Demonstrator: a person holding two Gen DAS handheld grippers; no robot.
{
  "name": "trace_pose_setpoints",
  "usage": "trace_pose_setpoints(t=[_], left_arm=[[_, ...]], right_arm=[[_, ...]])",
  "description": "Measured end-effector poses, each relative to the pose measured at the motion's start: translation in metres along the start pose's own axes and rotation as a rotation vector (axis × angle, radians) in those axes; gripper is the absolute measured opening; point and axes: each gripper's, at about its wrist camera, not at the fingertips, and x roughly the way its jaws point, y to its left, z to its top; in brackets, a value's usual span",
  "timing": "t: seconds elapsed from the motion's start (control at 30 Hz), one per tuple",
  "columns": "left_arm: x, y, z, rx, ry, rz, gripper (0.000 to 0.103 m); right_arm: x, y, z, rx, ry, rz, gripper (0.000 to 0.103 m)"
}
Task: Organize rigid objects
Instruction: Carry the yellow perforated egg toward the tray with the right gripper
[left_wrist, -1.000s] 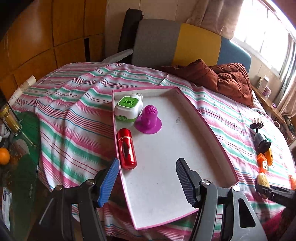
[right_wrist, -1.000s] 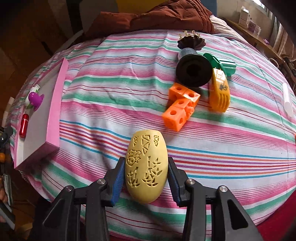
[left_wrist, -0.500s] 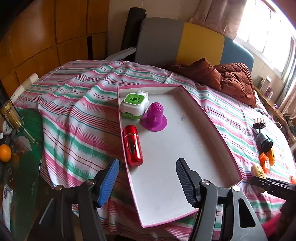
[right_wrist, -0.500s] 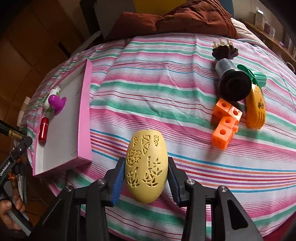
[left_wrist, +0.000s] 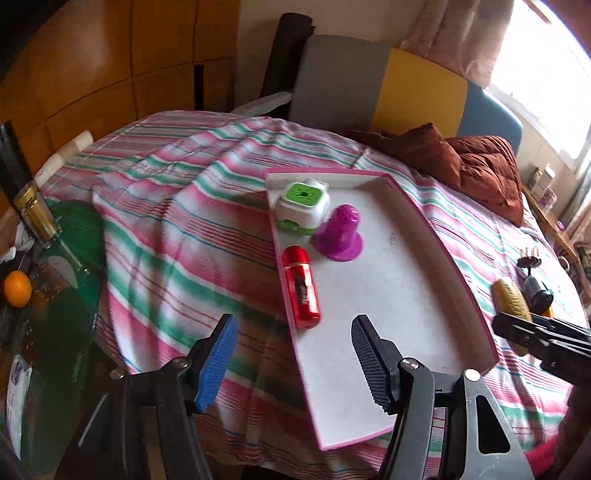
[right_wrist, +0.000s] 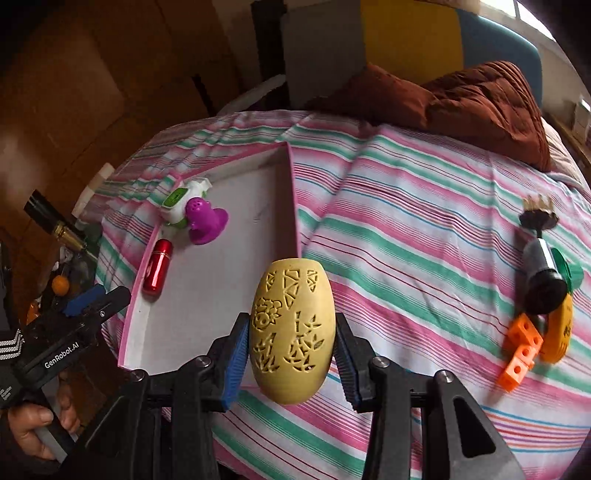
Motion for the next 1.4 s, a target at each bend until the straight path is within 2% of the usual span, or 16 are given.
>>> trace_pose_setpoints(t=[0.23, 0.37, 0.6, 0.77, 0.97, 1.17, 1.4], left_arm=[[-0.003, 0.033, 0.001, -0.067, -0.009, 0.05, 0.065], [-0.003, 0.048, 0.001, -0.095, -0.005, 0.07, 0.065], [-0.004, 0.057, 0.001, -0.108, -0.012, 0.084, 0.065], [-0.008, 0.055, 0.001, -0.103, -0.024, 0.085, 0.065], [-0.015, 0.049, 0.001, -0.081, -0.039, 0.09, 0.065], [-0.025, 0.04, 0.0, -0.052, -0.058, 0.087, 0.065], [-0.031, 0.023, -0.001, -0.001, -0.068, 0.073, 0.065]], right_arm=[[0.059, 0.06, 0.024, -0.123, 0.103, 0.059, 0.043], [0.088, 0.087, 0.041, -0.156, 0.129, 0.061, 0.043], [0.12, 0.104, 0.057, -0.171, 0.152, 0.048, 0.043], [0.114, 0.098, 0.055, -0.147, 0.148, 0.078, 0.044], [0.083, 0.09, 0.05, -0.126, 0.06, 0.107, 0.044], [0.053, 0.083, 0.044, -0.152, -0.02, 0.035, 0.044], [0.027, 0.063, 0.035, -0.155, -0.074, -0.045, 0.044]])
